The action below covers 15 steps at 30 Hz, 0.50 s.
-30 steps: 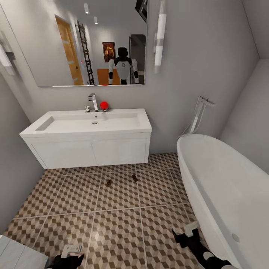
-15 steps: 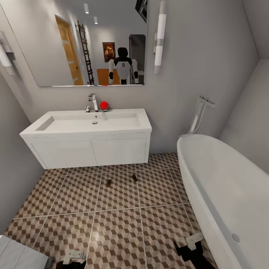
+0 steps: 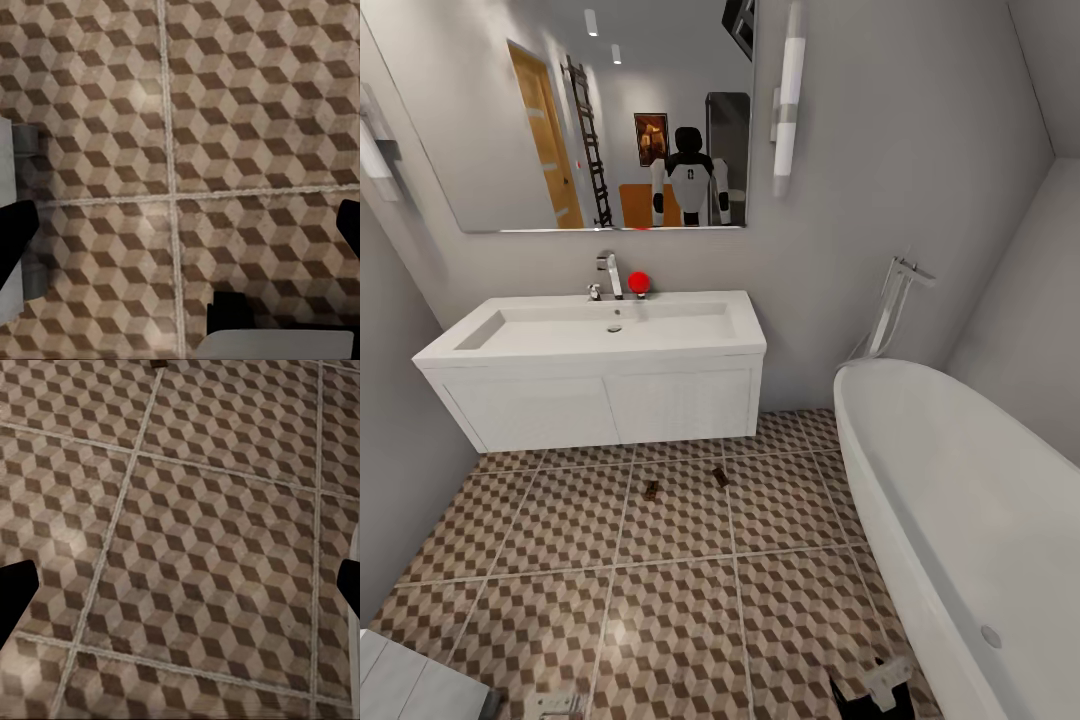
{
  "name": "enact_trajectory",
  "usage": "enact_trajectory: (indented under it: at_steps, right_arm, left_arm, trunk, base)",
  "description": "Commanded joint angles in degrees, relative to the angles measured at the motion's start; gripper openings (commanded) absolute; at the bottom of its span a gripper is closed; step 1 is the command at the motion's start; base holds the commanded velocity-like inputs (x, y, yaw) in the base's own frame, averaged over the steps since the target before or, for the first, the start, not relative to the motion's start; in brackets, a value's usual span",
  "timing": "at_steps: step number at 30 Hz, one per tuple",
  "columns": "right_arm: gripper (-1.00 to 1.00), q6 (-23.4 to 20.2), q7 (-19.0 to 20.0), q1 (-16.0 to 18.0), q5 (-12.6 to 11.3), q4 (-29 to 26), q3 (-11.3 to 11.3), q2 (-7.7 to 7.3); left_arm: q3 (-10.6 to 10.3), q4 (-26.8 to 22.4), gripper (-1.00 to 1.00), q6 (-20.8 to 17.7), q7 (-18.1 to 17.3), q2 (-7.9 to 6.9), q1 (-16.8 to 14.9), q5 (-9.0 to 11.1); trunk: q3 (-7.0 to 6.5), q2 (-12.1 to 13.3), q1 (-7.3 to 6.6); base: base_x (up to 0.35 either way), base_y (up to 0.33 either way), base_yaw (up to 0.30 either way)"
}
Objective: Take the four mousetraps from the cabinet in the bathroom and place them on the bathroom floor. Make sure all four end up on the same floor surface, and ensure that at least two of them are either under or directly next to the same bathroom sink.
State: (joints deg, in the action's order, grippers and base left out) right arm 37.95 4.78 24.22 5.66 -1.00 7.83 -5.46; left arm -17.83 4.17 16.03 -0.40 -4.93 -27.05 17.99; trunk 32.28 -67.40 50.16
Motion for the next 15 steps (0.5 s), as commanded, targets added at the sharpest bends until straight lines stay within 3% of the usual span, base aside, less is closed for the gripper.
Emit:
enact_trajectory:
  at_steps: [1, 15]
  right_arm:
    - [1.00, 0.30, -0.03, -0.48, 0.32, 0.03, -0.02, -0.15]
    - [1.00, 2.59, 0.19, -3.35, 0.24, 0.10, -0.02, -1.83]
  left_arm:
    - [-0.49, 0.22, 1.00, 0.34, 0.63, 0.12, 0.07, 0.38]
    - [-0.45, 0.23, 1.00, 0.32, 1.80, 0.27, 1.05, 0.46]
  trunk:
    - [0.05, -0.03, 0.00]
    - [0.05, -0.03, 0.00]
  base:
    - [0.000, 0.000, 0.000]
    - [0.000, 0.000, 0.000]
